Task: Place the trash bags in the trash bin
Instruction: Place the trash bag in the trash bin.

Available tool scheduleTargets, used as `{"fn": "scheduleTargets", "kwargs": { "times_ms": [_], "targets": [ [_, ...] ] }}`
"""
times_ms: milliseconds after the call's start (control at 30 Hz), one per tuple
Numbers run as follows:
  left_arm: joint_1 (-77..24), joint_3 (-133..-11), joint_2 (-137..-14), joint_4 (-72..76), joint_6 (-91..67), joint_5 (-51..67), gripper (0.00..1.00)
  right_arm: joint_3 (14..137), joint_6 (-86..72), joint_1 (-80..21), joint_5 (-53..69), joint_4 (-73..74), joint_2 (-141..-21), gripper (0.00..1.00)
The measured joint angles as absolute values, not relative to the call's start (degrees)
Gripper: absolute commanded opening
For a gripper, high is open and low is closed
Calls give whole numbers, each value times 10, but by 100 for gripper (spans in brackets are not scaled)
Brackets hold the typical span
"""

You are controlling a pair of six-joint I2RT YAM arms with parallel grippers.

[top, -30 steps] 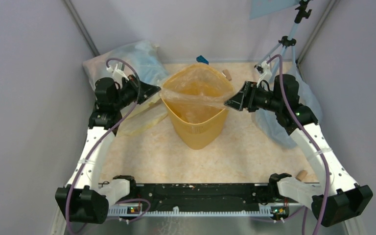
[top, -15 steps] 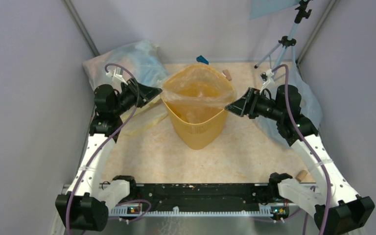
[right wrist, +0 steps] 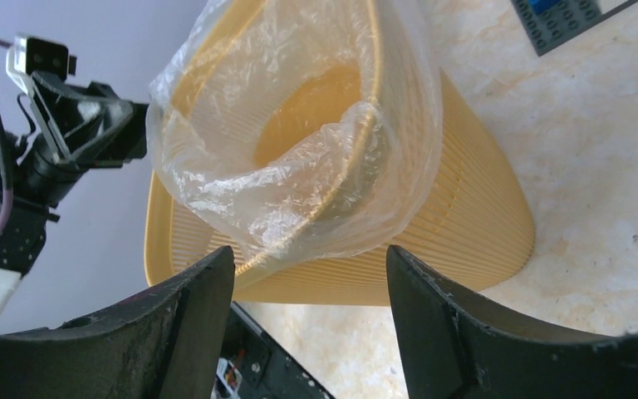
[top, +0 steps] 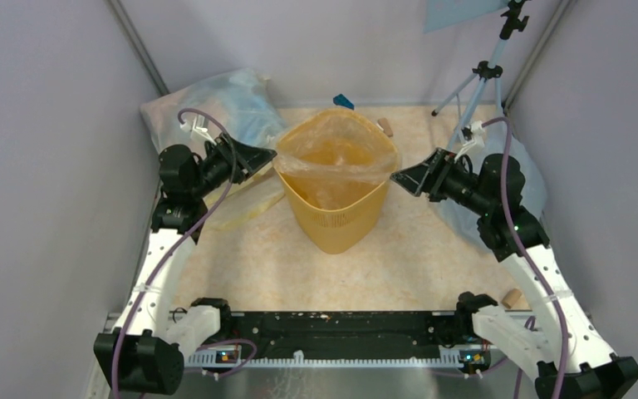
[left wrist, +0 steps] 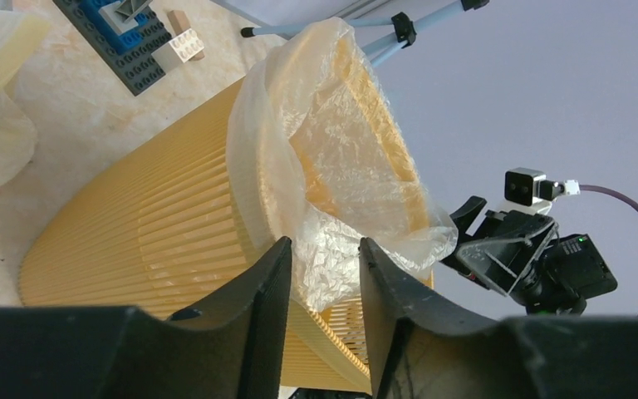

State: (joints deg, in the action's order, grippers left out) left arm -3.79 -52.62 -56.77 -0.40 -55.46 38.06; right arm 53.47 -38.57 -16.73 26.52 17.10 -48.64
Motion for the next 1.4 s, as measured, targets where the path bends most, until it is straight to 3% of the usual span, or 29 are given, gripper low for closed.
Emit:
{"fn": "scheduleTargets", "kwargs": {
  "times_ms": [367,800,1133,1233,1400],
  "targets": [
    [-20,-513,-556,-6,-553,381,45,440,-507,-110,222,124,-409,61],
    [-19,-505,-575,4,-561,402,32,386,-608,-110,274,17,-442,54],
    [-17,-493,-583,37,-582,413,5,360,-663,-110,303,-56,-466,50],
    [-17,-493,-583,39,-584,413,0,360,-672,-110,306,-67,-467,45],
    [-17,-493,-583,40,-584,413,0,360,-692,-109,314,-95,-480,26]
  ]
}}
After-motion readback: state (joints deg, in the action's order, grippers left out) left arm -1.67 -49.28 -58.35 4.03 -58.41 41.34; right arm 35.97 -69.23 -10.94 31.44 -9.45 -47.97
